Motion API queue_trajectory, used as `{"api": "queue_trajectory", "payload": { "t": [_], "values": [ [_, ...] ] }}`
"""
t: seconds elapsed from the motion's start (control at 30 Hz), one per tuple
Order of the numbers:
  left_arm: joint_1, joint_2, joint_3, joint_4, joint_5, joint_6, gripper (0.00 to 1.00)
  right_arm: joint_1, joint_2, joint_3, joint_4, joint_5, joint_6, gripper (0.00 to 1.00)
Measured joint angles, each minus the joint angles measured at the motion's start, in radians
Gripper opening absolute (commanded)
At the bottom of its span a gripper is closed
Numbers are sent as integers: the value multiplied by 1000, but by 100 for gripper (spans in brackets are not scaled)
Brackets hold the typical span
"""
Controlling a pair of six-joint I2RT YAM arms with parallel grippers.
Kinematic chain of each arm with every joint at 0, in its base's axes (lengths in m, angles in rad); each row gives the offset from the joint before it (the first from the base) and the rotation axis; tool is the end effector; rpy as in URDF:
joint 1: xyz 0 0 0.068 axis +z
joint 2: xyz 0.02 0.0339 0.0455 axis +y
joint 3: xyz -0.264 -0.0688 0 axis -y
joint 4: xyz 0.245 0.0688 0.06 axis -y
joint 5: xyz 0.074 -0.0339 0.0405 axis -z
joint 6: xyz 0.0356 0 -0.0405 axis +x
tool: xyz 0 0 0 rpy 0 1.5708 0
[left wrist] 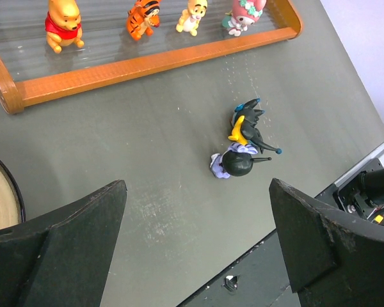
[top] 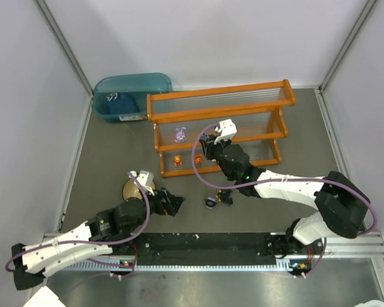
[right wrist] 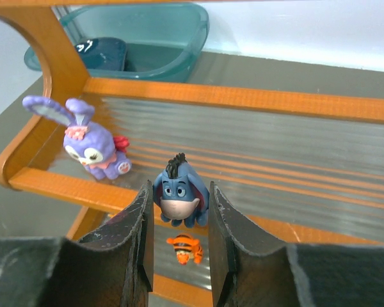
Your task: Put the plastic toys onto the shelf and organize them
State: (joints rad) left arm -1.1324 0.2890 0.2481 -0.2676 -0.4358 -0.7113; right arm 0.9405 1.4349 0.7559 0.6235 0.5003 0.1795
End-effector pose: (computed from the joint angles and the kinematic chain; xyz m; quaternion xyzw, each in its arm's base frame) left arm 0.0626 -0.0982 0.2064 0.0400 0.7975 -0.3535 0.4872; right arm 0.2010 0.2465 0.2621 -0.1034 0.7167 0.2013 0.6596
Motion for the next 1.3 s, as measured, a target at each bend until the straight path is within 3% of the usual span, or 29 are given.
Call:
{"api": "queue_trajectory", "payload": {
  "t": [0.37, 1.2, 1.3],
  "values": [
    [0, -21, -3, 13, -8, 5, 99, -34, 55, 42, 48, 3, 53, 0],
    [0, -21, -9, 19, -8, 4, 99, -56, 100, 75, -23, 63, 167, 0],
    [0, -21, -10, 26, -8, 4, 99, -58, 100, 78, -26, 63, 181, 5]
  ]
}}
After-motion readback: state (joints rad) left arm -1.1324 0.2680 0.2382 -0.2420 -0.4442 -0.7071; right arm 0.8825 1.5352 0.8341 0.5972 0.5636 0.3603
